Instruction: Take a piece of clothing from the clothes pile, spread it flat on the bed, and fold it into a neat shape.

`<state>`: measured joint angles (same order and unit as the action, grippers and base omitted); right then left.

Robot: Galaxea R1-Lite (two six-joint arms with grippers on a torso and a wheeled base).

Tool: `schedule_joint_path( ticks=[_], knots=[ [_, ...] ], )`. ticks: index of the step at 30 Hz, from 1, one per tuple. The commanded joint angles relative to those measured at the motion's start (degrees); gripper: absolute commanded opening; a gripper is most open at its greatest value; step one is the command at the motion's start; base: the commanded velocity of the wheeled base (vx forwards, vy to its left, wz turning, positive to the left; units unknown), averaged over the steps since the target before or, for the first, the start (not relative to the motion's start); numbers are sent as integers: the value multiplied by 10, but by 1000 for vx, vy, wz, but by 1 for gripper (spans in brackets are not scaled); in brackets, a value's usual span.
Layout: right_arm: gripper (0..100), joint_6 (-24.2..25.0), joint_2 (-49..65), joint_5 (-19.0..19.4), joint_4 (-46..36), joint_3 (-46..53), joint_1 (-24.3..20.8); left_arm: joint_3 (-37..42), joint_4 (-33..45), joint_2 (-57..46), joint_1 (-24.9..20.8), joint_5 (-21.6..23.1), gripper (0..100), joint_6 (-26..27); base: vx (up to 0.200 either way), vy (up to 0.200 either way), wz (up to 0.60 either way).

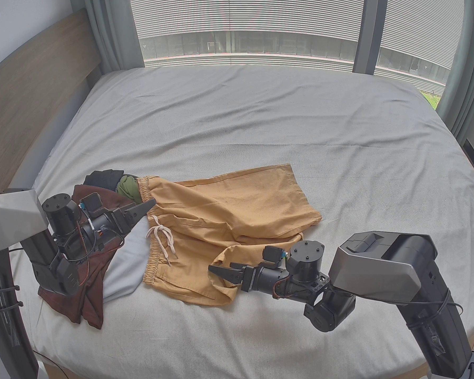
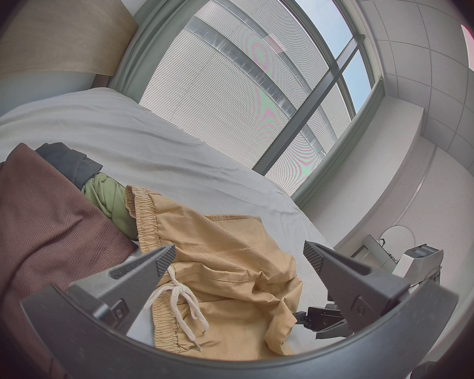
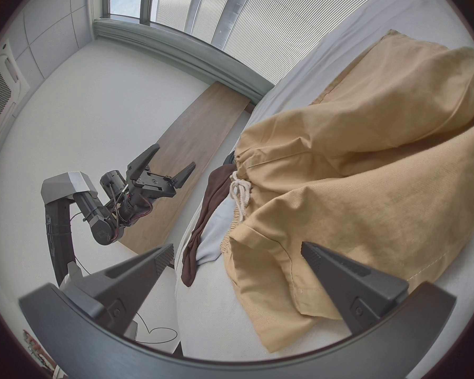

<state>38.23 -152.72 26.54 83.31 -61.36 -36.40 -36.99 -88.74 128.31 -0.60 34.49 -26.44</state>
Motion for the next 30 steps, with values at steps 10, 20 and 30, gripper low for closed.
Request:
schedule_joint_path(
  ticks=[10, 20, 30],
  knots=[
    [100, 3, 64, -7, 23, 99, 47, -2, 0, 2, 2, 1, 100, -7, 0, 0, 0],
    [100, 1, 79, -8, 41, 193, 54, -2, 0, 1, 2, 1, 100, -7, 0, 0, 0],
    [100, 1, 35, -9, 29, 171, 64, -3, 0, 0, 2, 1, 100, -7, 0, 0, 0]
  ],
)
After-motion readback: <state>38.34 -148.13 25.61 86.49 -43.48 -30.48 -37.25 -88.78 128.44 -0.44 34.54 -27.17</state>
